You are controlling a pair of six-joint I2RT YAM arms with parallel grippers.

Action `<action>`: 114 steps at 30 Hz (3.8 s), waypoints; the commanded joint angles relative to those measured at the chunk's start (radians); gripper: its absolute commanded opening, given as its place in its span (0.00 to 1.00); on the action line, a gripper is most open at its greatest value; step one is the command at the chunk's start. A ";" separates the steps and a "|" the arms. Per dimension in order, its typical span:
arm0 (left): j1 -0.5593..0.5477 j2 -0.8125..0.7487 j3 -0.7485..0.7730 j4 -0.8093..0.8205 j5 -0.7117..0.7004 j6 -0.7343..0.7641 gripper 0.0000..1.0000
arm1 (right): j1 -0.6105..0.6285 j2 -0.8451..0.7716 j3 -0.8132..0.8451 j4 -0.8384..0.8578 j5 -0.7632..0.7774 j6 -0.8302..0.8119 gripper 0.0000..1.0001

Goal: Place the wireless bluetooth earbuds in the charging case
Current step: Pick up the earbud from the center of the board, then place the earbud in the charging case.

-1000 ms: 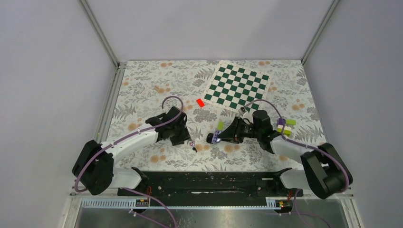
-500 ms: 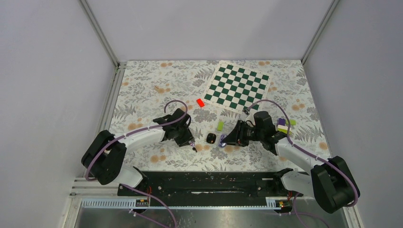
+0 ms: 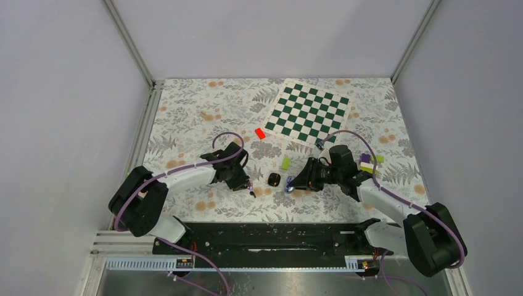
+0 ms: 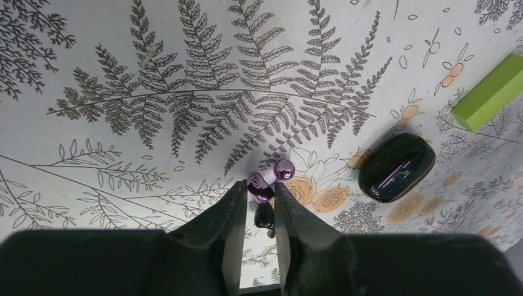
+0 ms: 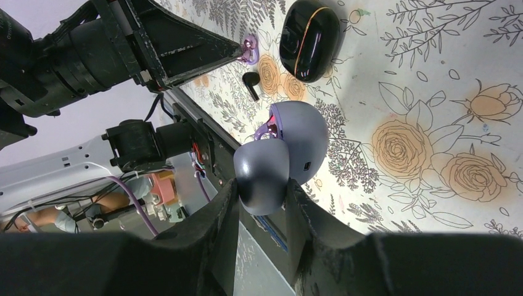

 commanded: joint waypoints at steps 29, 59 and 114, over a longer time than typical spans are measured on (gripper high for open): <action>0.007 -0.099 0.460 -0.235 0.344 0.808 0.03 | -0.001 -0.012 0.082 0.150 -0.155 0.023 0.00; -0.146 -0.096 0.540 -0.325 0.503 1.050 0.00 | 0.000 0.078 0.076 0.349 -0.380 0.123 0.00; -0.062 -0.236 -0.009 0.487 0.478 -0.230 0.00 | 0.000 -0.057 -0.045 0.453 -0.162 0.233 0.00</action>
